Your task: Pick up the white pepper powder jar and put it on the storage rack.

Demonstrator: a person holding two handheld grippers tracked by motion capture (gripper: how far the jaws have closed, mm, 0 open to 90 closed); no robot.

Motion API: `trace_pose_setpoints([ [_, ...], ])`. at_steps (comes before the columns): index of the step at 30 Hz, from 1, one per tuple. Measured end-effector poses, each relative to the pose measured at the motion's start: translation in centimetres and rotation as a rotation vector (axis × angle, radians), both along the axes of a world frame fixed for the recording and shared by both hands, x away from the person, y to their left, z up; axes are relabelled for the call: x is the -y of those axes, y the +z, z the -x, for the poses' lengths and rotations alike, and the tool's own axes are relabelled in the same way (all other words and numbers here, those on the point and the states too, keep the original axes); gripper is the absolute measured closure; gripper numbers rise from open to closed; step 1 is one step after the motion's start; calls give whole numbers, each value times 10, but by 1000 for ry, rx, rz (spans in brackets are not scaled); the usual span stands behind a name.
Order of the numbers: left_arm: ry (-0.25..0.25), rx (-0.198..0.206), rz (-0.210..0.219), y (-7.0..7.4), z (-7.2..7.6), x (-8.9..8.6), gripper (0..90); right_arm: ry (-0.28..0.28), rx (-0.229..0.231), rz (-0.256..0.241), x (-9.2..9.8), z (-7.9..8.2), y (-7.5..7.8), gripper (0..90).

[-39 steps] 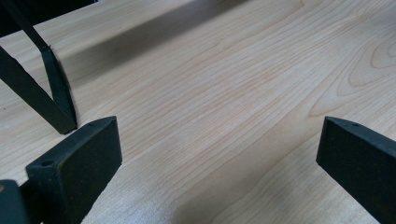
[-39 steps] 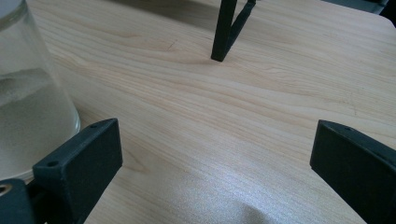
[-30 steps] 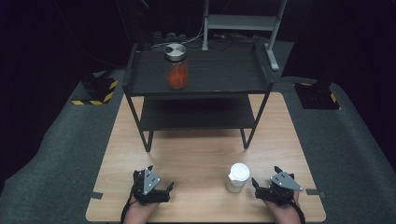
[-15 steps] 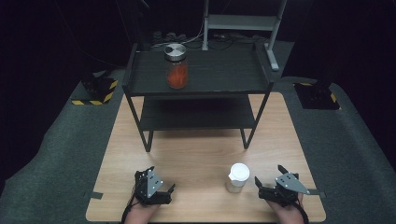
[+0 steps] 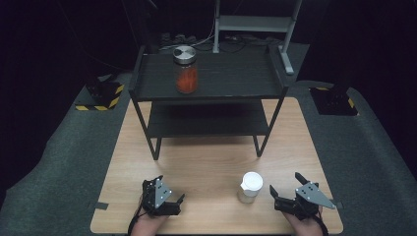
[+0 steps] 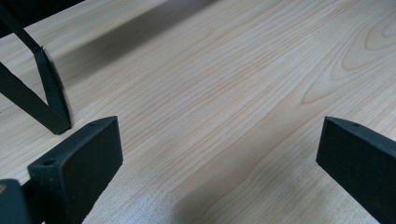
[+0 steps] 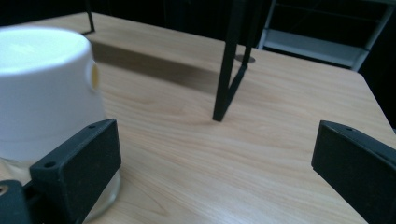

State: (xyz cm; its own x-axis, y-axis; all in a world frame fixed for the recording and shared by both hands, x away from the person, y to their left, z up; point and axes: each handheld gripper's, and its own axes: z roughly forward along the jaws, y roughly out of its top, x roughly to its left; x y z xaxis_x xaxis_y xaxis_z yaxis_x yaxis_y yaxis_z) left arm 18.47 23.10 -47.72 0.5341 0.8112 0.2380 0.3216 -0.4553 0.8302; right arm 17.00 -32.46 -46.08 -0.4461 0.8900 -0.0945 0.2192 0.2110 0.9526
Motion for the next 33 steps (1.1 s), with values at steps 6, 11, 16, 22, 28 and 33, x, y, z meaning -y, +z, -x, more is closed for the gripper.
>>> trace_pose_setpoints([
  [6, -3, -4, -2, 0, -1, 0, 7, 37, 28, -16, -4, 7, 6, 0],
  [11, -10, -6, -1, 1, -1, -1, 7, 57, 46, -28, -7, 10, 9, 0],
  [16, -13, -7, -1, 1, -2, -1, 7, 86, 54, -41, -10, 13, 11, 0],
  [22, -14, -8, -4, 1, -2, -1, 7, 123, 52, -59, -12, 13, 12, 0],
  [28, -16, -8, -7, 1, -2, -1, 7, 163, 49, -68, -17, 12, 10, 0],
  [33, -16, -9, -9, 1, -2, 0, 7, 182, 57, -65, -23, 13, 8, 0],
])
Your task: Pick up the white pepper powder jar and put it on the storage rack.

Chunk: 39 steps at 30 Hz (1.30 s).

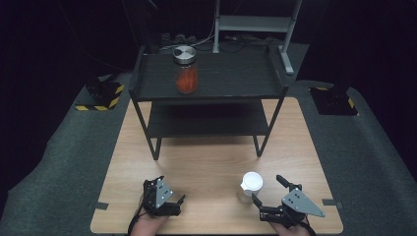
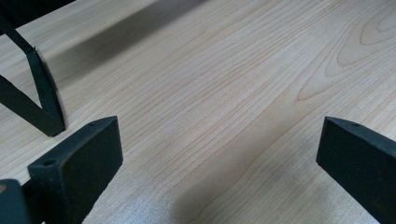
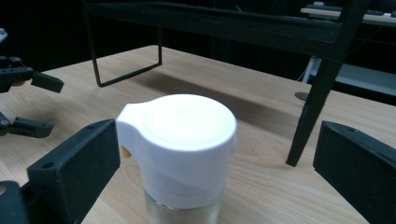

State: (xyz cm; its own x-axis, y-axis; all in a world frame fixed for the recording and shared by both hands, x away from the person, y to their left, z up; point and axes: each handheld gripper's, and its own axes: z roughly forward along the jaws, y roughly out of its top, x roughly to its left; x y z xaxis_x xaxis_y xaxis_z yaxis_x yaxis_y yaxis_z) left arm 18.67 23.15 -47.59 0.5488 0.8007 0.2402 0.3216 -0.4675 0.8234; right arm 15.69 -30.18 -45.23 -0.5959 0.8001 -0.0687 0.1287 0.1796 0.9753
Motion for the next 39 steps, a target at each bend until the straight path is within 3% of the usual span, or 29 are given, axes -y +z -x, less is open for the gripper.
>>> trace_pose_setpoints([
  [9, 1, 1, -3, 0, 0, 1, 7, 40, -17, 18, -9, -4, -5, 0],
  [19, -2, 4, -11, 0, 1, 2, 7, 47, -49, 28, -15, -11, -14, 8],
  [39, 1, 6, -7, -1, 1, 2, 8, 50, -94, 13, -15, -25, -30, 166],
])
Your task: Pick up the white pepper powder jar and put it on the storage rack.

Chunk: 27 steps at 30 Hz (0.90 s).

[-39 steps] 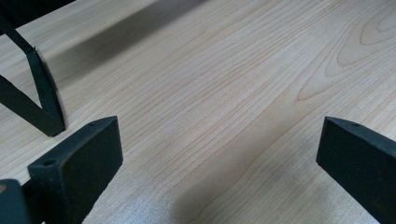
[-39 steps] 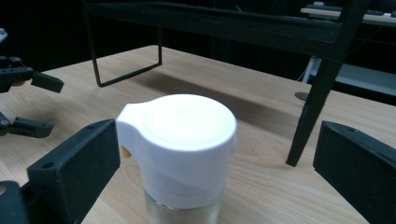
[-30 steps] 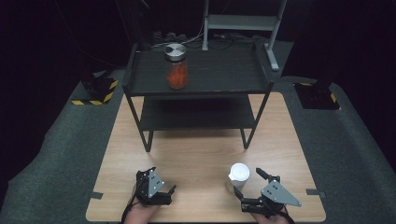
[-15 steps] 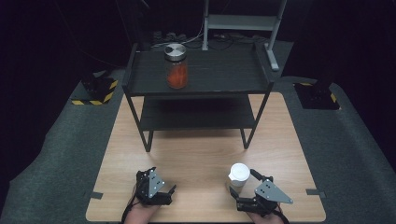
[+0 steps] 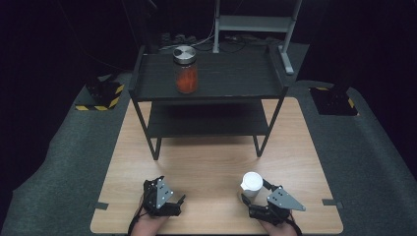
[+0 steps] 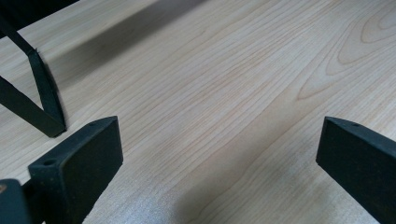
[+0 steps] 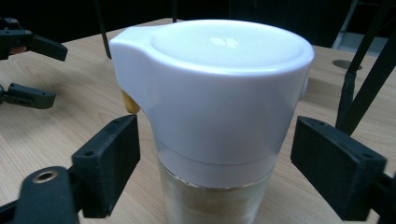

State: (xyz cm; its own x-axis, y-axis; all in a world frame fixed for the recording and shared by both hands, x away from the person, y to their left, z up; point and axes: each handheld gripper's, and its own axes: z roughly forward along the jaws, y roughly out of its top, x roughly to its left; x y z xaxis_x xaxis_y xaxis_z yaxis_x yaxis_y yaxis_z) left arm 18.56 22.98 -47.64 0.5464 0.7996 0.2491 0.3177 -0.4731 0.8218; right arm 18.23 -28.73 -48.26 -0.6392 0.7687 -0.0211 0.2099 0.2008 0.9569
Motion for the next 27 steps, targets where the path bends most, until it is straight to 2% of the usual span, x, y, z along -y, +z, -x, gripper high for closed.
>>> trace_pose_setpoints([
  [9, 0, 0, 1, 0, 0, 0, 8, 0, -3, -15, 1, -3, -3, 241],
  [27, -1, 2, 2, 0, 0, 0, 9, 18, 3, -54, 4, -7, -11, 294],
])
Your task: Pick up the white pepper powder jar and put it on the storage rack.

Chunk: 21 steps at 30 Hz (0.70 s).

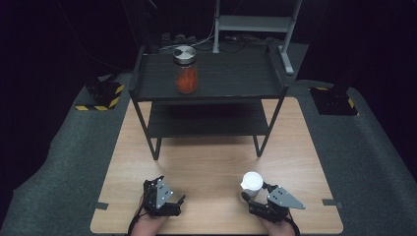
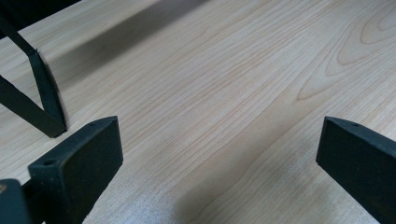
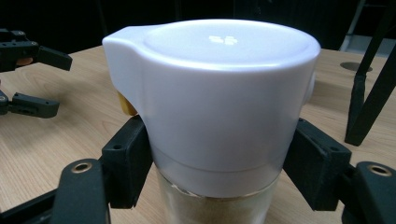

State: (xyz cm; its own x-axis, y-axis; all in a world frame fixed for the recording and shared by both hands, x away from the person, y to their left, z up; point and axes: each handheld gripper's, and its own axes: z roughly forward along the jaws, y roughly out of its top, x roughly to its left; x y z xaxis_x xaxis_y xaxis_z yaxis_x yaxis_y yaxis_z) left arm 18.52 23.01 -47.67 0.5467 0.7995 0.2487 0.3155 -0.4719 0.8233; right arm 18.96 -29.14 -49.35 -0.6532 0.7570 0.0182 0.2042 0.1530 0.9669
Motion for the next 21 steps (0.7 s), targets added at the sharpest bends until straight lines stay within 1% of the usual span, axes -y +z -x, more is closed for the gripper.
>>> trace_pose_setpoints([
  [4, -1, -1, 1, 0, 0, 0, 8, -3, -2, -6, 2, 0, 0, 296],
  [10, -4, -1, 1, 0, 0, -1, 9, -24, 3, -3, 3, 2, 1, 298],
  [16, -6, -2, 1, 0, -1, -1, 8, -44, 12, -17, 8, 4, 1, 299],
  [19, -6, -3, 1, 0, -1, -1, 8, -50, 21, -20, 9, 6, 2, 299],
  [21, -7, -4, 1, 0, -1, -1, 8, -53, 36, -20, 10, 7, 5, 299],
])
